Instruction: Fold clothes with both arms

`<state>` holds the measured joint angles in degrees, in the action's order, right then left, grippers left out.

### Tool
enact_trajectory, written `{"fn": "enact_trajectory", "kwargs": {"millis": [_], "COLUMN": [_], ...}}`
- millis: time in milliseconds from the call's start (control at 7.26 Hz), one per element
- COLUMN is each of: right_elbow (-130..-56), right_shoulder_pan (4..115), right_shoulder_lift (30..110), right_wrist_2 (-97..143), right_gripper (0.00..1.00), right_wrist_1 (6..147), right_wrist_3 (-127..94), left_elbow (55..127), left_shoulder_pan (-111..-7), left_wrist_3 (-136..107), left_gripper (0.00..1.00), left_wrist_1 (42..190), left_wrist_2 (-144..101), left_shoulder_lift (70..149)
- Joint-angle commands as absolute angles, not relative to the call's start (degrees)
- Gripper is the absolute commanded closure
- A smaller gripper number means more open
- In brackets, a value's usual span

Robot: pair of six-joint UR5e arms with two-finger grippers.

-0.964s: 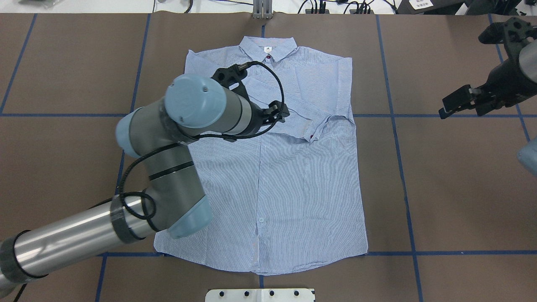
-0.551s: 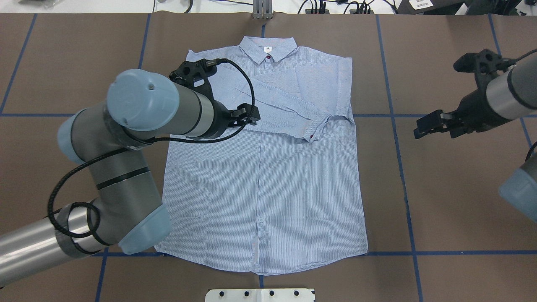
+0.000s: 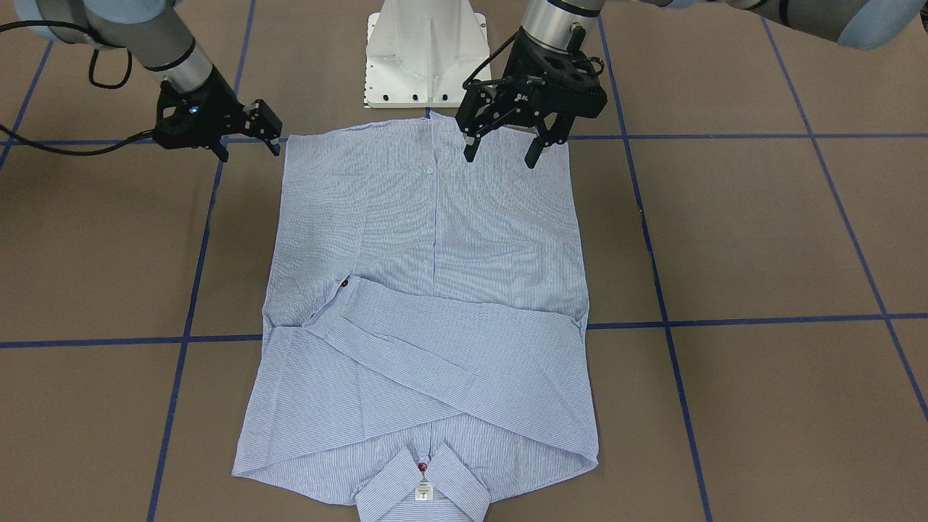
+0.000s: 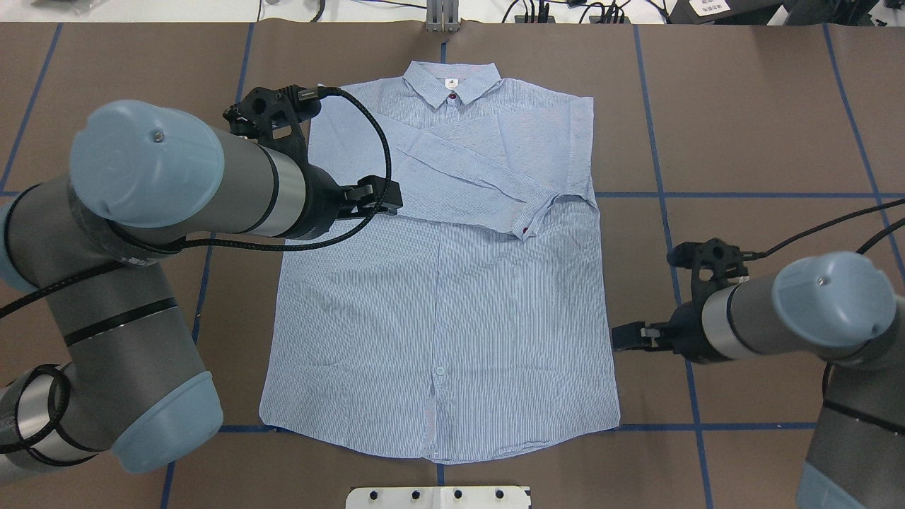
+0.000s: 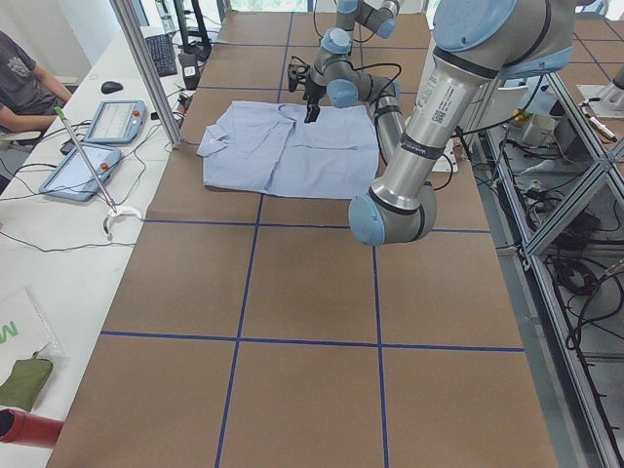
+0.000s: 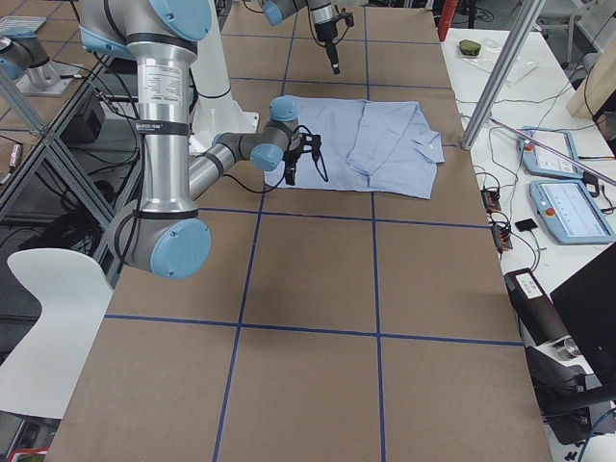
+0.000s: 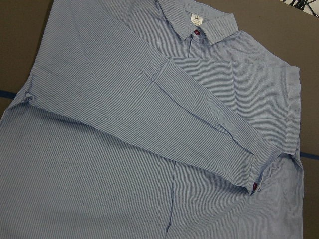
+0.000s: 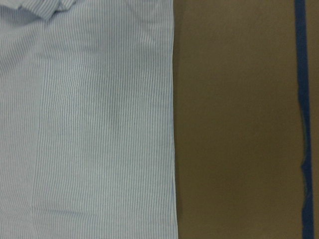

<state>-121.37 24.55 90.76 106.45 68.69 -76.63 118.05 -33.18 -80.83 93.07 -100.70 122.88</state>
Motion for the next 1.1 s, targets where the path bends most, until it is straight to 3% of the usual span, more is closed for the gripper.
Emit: {"fn": "enact_trajectory", "kwargs": {"millis": [0, 689, 964], "right_elbow": [-121.5, -116.5, -116.3], "right_shoulder_pan": [15.1, 13.4, 13.2], "right_shoulder_lift": [90.8, 89.8, 89.6], "right_wrist_2": [99.9, 100.6, 100.9], "right_gripper": [0.00, 0.02, 0.16], "right_wrist_1": [68.6, 68.6, 68.6], "right_wrist_3": [-82.6, -83.0, -83.0], "left_elbow": [119.5, 119.5, 119.6], "left_shoulder_pan": [-33.0, -33.0, -33.0], "left_wrist_3": [-80.8, -80.9, -80.9], "left_gripper": [0.00, 0.00, 0.00], "left_wrist_1": [92.5, 92.5, 92.5], "left_wrist_2": [-100.6, -100.4, -100.3], "left_shoulder_lift": [122.2, 122.2, 122.2]}}
